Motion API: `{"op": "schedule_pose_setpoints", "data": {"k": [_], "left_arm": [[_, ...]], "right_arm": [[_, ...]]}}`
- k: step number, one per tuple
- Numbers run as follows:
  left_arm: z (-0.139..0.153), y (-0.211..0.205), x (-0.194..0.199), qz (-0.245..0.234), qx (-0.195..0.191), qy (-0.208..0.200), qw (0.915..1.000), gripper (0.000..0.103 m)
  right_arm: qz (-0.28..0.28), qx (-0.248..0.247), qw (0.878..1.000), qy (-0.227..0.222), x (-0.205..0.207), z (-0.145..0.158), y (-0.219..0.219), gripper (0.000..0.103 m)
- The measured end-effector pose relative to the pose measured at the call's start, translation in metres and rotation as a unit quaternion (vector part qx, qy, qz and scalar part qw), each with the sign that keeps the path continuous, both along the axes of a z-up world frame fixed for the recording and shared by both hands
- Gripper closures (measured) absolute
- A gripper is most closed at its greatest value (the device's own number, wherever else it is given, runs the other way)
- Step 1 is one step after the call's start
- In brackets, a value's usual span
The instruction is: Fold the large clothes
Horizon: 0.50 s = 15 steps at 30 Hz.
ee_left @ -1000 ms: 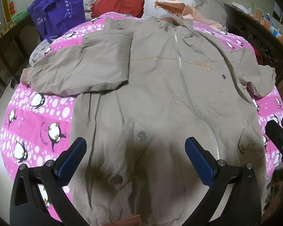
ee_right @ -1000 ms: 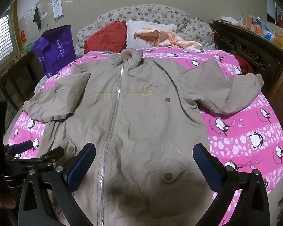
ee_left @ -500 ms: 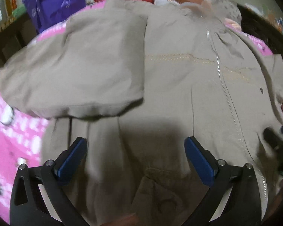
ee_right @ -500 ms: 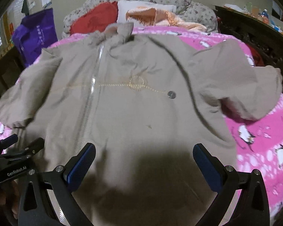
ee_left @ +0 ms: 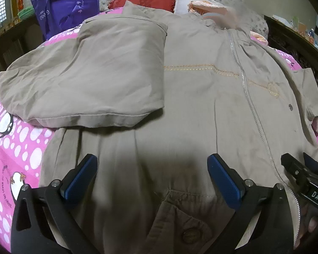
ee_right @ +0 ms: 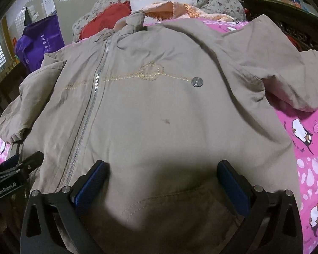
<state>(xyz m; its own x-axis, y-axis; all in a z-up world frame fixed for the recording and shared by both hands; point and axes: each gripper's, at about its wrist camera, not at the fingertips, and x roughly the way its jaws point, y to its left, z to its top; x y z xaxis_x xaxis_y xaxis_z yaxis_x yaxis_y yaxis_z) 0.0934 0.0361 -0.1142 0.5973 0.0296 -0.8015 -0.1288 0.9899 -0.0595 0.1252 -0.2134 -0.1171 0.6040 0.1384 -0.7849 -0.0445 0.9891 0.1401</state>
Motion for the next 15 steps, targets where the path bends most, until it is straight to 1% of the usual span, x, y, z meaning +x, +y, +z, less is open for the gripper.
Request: {"op": "schedule_pose_setpoints", "data": {"k": [15], "left_arm": [[-0.0003,-0.0026,-0.0010,-0.003,0.004,-0.003,1.0000,0.000]], "right_arm": [[-0.001,-0.005,1.000,0.002,0.0030,0.0017,0.0046,0.001]]}}
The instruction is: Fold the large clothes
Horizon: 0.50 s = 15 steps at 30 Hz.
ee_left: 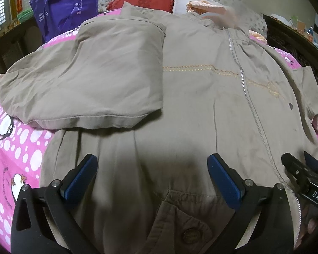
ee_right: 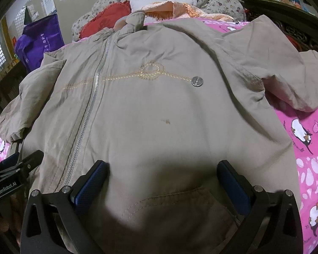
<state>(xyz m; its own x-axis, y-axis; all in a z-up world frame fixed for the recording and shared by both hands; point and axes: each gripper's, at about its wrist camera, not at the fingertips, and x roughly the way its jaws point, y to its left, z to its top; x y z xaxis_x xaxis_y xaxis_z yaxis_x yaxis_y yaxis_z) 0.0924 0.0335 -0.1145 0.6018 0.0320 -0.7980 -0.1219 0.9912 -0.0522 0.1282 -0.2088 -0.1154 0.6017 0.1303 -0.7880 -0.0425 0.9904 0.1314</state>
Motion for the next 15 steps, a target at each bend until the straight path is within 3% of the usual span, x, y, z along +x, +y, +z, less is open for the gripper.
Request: {"op": "schedule_pose_setpoints", "data": {"k": [15], "left_arm": [[0.0005,-0.0039,-0.0016,0.004,0.006,-0.002,1.0000,0.000]], "right_arm": [[0.000,0.003,1.000,-0.001,-0.0010,-0.0002,-0.0026,0.001]]}}
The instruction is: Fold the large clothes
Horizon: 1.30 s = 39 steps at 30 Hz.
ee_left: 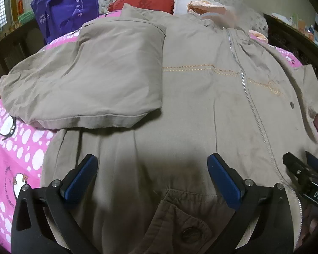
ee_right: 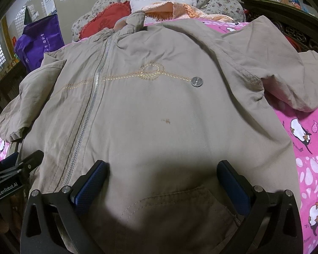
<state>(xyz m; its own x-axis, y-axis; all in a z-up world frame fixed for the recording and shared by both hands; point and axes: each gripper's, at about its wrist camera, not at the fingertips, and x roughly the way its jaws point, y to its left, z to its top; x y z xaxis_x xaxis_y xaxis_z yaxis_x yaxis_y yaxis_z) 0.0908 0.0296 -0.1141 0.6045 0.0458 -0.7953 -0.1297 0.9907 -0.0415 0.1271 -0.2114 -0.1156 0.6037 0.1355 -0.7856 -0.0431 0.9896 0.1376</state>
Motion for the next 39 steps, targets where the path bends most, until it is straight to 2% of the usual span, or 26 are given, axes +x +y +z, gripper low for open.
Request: {"op": "schedule_pose_setpoints", "data": {"k": [4,7,12,16,18,19,21,24,26,29,30,31,32,33,35,37,39], "left_arm": [[0.007,0.007,-0.004,-0.006,-0.017,0.011,0.9998,0.000],[0.028,0.027,-0.015,-0.004,-0.038,-0.003,0.9993,0.000],[0.070,0.118,-0.025,0.051,-0.060,-0.042,0.9960,0.000],[0.059,0.194,-0.018,0.114,-0.032,-0.032,0.9925,0.000],[0.045,0.224,-0.012,0.149,-0.035,-0.018,0.9881,0.000],[0.034,0.242,-0.006,0.171,-0.052,-0.006,0.9839,0.000],[0.019,0.260,0.005,0.185,-0.094,0.007,0.9783,0.000],[0.007,0.280,0.019,0.184,-0.192,-0.020,0.9637,0.000],[0.006,0.288,0.028,0.182,-0.226,-0.044,0.9560,0.000],[0.004,0.298,0.038,0.185,-0.252,-0.061,0.9481,0.000],[0.005,0.300,0.038,0.187,-0.256,-0.068,0.9459,0.006],[0.008,0.301,0.038,0.187,-0.259,-0.078,0.9443,0.023],[0.010,0.301,0.037,0.183,-0.267,-0.083,0.9425,0.034],[0.012,0.302,0.036,0.179,-0.273,-0.086,0.9412,0.052],[0.018,0.306,0.033,0.173,-0.271,-0.094,0.9424,0.069],[0.025,0.305,0.027,0.169,-0.256,-0.107,0.9457,0.073],[0.032,0.304,0.026,0.169,-0.252,-0.121,0.9452,0.074]], "right_arm": [[0.000,0.001,1.000,0.000,0.001,0.000,-0.001,0.001],[0.000,0.002,1.000,-0.002,0.000,-0.001,-0.001,0.001],[0.000,0.002,1.000,-0.002,0.000,-0.001,-0.001,0.001],[0.000,0.001,1.000,-0.002,0.000,-0.001,-0.001,0.001],[0.000,0.002,1.000,-0.002,0.000,-0.001,-0.001,0.001],[0.000,0.002,1.000,-0.002,0.000,-0.001,-0.001,0.001],[0.000,0.002,1.000,-0.002,0.000,-0.001,-0.001,0.001],[0.000,0.002,1.000,-0.002,0.000,-0.001,-0.001,0.001],[0.000,0.002,1.000,-0.002,0.000,-0.001,-0.001,0.001],[0.000,0.002,1.000,-0.002,0.000,-0.001,-0.001,0.001],[0.000,0.002,1.000,-0.002,0.000,-0.001,-0.001,0.001],[0.000,0.002,1.000,-0.002,0.000,-0.001,-0.001,0.001],[0.000,0.002,1.000,-0.002,0.000,-0.001,-0.001,0.001],[0.000,0.003,1.000,-0.002,0.000,-0.001,-0.001,0.001],[0.000,0.002,1.000,-0.002,0.000,-0.001,-0.001,0.001],[0.000,0.002,1.000,-0.002,0.000,-0.001,-0.001,0.001],[0.000,0.002,1.000,-0.002,0.000,-0.001,-0.001,0.001]]}}
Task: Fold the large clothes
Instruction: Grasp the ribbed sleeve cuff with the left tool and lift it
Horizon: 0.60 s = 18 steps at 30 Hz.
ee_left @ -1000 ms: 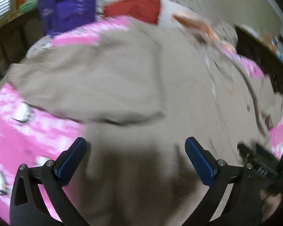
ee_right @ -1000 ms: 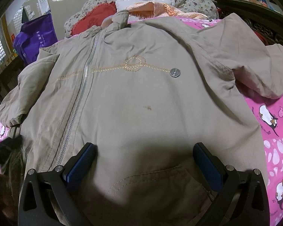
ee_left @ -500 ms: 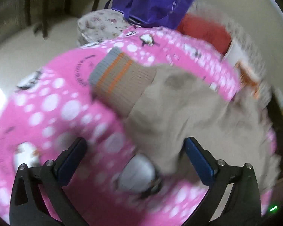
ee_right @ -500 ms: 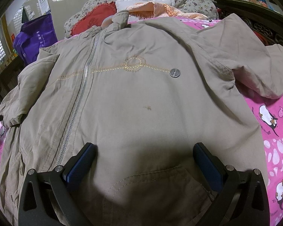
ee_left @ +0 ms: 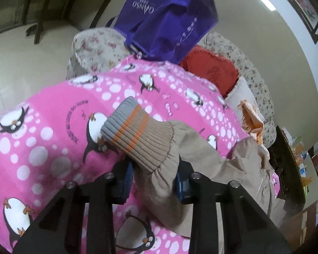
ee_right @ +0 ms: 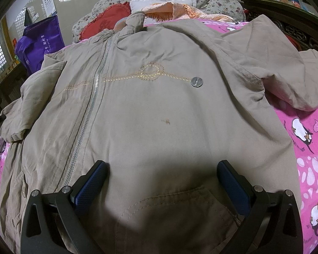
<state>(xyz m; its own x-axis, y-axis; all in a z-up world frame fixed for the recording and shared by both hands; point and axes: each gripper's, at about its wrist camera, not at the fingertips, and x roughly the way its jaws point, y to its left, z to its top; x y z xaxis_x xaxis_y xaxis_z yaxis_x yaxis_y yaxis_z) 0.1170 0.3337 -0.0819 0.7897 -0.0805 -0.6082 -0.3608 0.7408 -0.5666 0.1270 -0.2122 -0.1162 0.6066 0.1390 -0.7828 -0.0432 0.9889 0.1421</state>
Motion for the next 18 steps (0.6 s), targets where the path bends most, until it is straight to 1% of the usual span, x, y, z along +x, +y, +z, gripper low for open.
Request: {"op": "schedule_pose_setpoints", "data": {"k": [3,5,6,7,9,11,14,16,18], "left_arm": [[0.006,0.000,0.006,0.004,0.015,0.002,0.9999,0.074],[0.008,0.002,0.011,0.009,0.012,0.006,0.9999,0.074],[0.011,0.002,0.011,0.012,0.018,0.009,0.9997,0.079],[0.020,0.005,0.010,0.020,0.033,0.011,0.9992,0.084],[0.039,0.014,0.002,0.043,0.060,0.008,0.9972,0.086],[0.068,0.034,-0.015,0.077,0.081,-0.010,0.9937,0.086],[0.106,0.065,-0.036,0.127,0.113,-0.022,0.9852,0.086],[0.125,0.077,-0.043,0.145,0.138,-0.017,0.9797,0.086],[0.134,0.076,-0.043,0.149,0.147,-0.018,0.9777,0.086]], "right_arm": [[0.000,0.000,1.000,0.000,0.000,0.000,0.000,0.001],[0.000,0.000,1.000,0.000,0.000,0.000,0.000,0.001],[0.000,0.001,1.000,0.000,0.000,0.000,0.000,0.001],[0.000,0.001,1.000,0.000,0.000,0.000,0.000,0.001],[0.000,0.000,1.000,0.000,0.000,0.000,0.000,0.001],[0.000,0.001,1.000,0.000,0.000,0.000,-0.001,0.001],[0.000,0.000,1.000,0.000,0.000,0.000,0.000,0.001],[0.000,-0.001,1.000,0.000,0.000,0.000,0.001,0.001],[0.000,0.000,1.000,0.000,0.000,0.001,0.001,0.001]]}}
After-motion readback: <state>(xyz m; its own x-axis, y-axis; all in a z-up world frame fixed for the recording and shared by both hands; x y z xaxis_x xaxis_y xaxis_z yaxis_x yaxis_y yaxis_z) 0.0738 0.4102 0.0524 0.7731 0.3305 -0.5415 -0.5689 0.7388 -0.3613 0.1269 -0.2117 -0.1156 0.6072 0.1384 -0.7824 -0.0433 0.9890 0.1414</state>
